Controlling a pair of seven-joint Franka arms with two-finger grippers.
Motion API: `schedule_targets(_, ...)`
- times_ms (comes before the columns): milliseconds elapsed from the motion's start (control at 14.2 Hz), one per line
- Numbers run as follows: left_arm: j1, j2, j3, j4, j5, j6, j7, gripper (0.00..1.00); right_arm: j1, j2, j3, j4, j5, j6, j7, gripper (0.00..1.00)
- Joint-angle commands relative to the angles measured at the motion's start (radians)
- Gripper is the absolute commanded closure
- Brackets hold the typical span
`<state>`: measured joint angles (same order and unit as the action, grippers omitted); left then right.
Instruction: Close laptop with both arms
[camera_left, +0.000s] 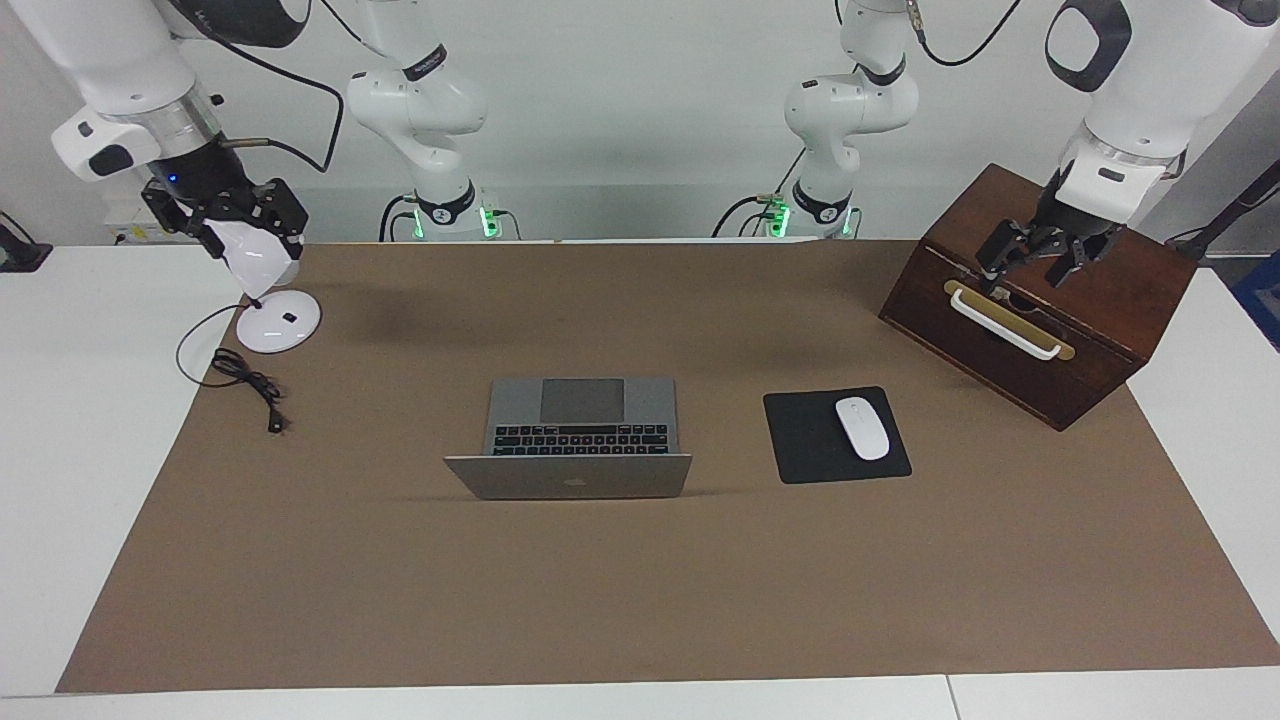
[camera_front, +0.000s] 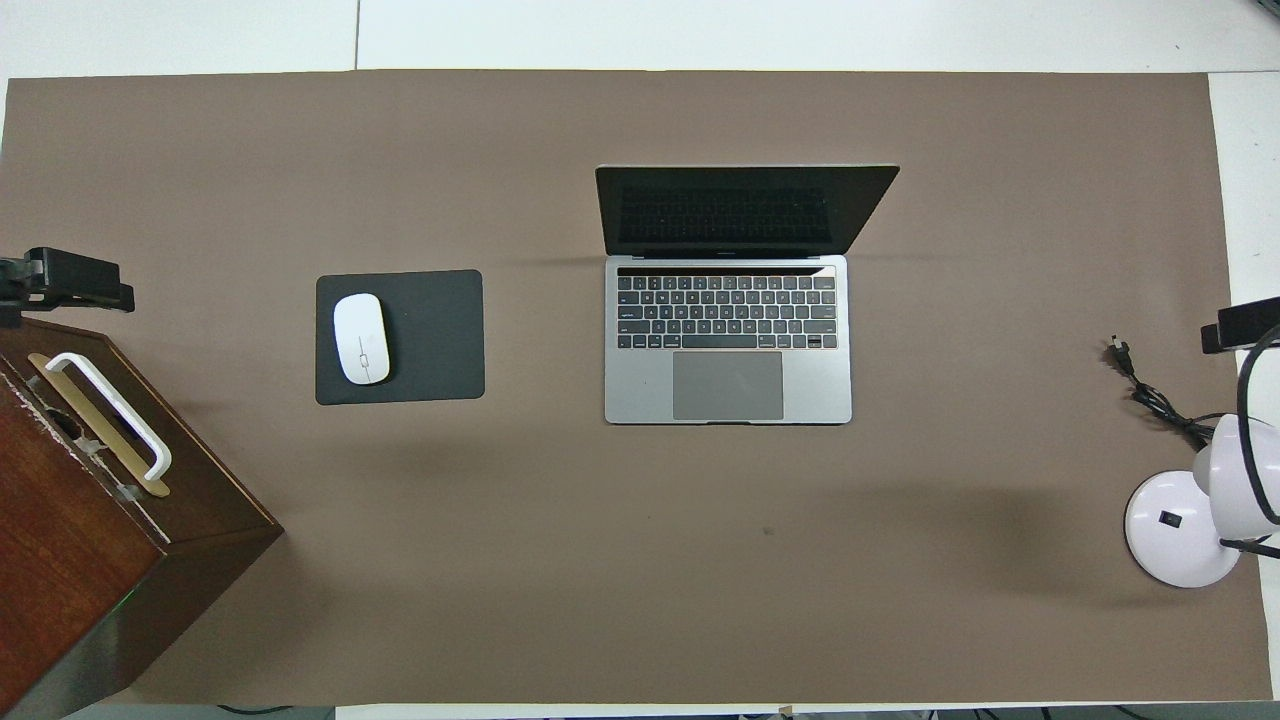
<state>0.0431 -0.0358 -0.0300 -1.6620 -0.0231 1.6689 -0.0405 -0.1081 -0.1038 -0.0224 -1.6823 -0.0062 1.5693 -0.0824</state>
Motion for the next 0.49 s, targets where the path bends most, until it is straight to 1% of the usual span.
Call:
schedule_targets(0,-0.006,-0.013,0.001,-0.024,0.020,0.025,-0.002,0.00,-0.015,-0.011,0.007,-0.005,-0.006,-0.008,-0.030,0.00)
schedule_targets(211,-0.006,-0.013,0.001,-0.025,0.020,0.028,-0.001,0.00,-0.015,-0.011,0.007,-0.005,-0.005,0.008,-0.028,0.00)
schedule_targets(423,-0.006,-0.015,0.001,-0.025,0.020,0.028,-0.002,0.00,-0.015,-0.011,0.007,-0.016,-0.005,0.052,-0.023,0.00)
